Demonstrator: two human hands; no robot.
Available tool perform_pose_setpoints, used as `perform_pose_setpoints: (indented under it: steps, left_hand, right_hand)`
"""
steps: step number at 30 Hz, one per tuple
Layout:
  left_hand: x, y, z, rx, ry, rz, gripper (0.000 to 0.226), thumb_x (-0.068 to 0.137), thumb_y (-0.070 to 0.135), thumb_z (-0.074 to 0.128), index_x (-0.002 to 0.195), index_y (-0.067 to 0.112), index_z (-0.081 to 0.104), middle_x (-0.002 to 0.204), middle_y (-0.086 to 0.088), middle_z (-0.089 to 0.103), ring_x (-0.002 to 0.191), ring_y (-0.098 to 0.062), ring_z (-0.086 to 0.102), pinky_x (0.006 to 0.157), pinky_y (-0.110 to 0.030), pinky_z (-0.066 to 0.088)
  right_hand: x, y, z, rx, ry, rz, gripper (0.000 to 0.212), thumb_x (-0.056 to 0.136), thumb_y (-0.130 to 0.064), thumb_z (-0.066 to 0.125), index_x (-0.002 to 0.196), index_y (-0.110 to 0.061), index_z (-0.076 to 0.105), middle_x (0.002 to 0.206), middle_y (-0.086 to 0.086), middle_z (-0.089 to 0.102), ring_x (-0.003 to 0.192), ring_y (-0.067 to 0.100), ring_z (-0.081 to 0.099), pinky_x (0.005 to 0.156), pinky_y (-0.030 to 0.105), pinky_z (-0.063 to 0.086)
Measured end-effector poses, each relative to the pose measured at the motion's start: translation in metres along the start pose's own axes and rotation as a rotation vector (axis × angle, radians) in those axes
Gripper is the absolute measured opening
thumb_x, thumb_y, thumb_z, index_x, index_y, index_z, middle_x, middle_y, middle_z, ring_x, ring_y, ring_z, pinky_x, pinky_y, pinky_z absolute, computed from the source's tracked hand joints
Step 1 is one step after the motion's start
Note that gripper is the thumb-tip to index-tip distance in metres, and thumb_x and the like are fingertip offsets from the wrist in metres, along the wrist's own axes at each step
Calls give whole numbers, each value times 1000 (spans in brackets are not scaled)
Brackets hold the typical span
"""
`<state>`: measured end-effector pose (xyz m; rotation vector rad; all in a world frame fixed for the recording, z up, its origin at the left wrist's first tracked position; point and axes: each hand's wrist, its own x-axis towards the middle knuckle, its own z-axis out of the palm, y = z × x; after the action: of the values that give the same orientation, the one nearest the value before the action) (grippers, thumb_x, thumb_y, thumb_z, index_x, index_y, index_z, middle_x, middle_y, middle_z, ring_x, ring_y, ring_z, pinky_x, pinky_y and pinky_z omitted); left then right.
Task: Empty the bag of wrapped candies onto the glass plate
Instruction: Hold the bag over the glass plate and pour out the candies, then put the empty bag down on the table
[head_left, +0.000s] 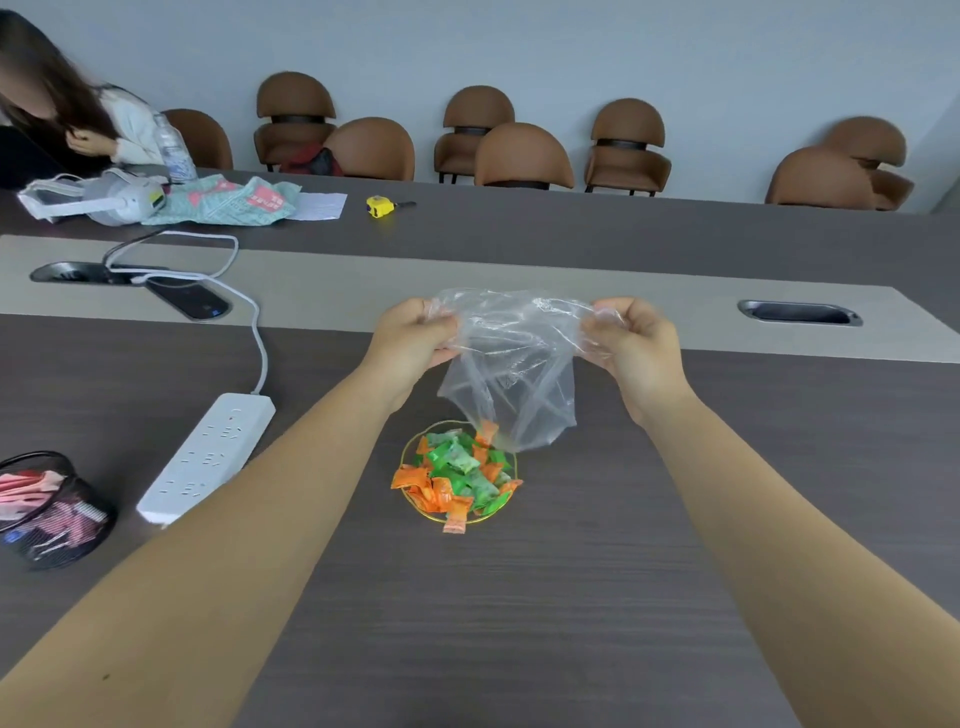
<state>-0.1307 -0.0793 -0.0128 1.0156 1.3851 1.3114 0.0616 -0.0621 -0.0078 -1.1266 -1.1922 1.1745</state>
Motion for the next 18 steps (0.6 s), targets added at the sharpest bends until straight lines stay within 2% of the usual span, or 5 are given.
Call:
perform_pose_setpoints:
  steps: [3, 7, 10, 13, 18]
  left_hand:
    - [-9, -11, 26, 92, -33, 97, 17, 88, 7, 53, 77, 20, 54, 100, -9, 56, 97, -21, 55, 93, -34, 48]
    - [-22, -45, 67, 308, -104, 188, 18, 86, 8, 56, 103, 6, 61, 84, 2, 57, 69, -1, 56, 68, -12, 43]
    - [-35, -87, 97, 485, -210, 163, 33, 84, 7, 57, 117, 5, 58, 111, -5, 61, 95, -14, 57, 83, -25, 42]
    - [-49, -138, 118, 730, -345, 128, 43, 85, 14, 58, 127, 8, 54, 128, -7, 60, 117, -22, 55, 87, -25, 37]
    - [-67, -195, 131, 1078, -613, 52, 65, 82, 29, 60, 141, 19, 37, 149, 0, 41, 145, -21, 22, 111, -32, 25]
  right_hand:
    - [-10, 2, -35, -78, 13, -32, 22, 84, 1, 54, 73, -19, 53, 76, 1, 56, 69, 16, 54, 58, 13, 48]
    - [-28, 26, -87, -259, 63, 16, 22, 84, -2, 54, 74, -22, 58, 77, -3, 60, 71, 12, 56, 57, 5, 45]
    - [-43, 60, -124, -506, 124, 125, 20, 85, -7, 50, 94, -18, 64, 88, -2, 60, 83, 19, 55, 64, 21, 44]
    - [-62, 101, -157, -734, 86, 226, 32, 89, -7, 45, 116, -14, 61, 110, 6, 62, 88, 20, 53, 57, 18, 40]
    - [-87, 150, -184, -1057, -120, 374, 45, 90, -4, 35, 128, -19, 52, 137, 6, 51, 113, 31, 54, 85, 37, 48]
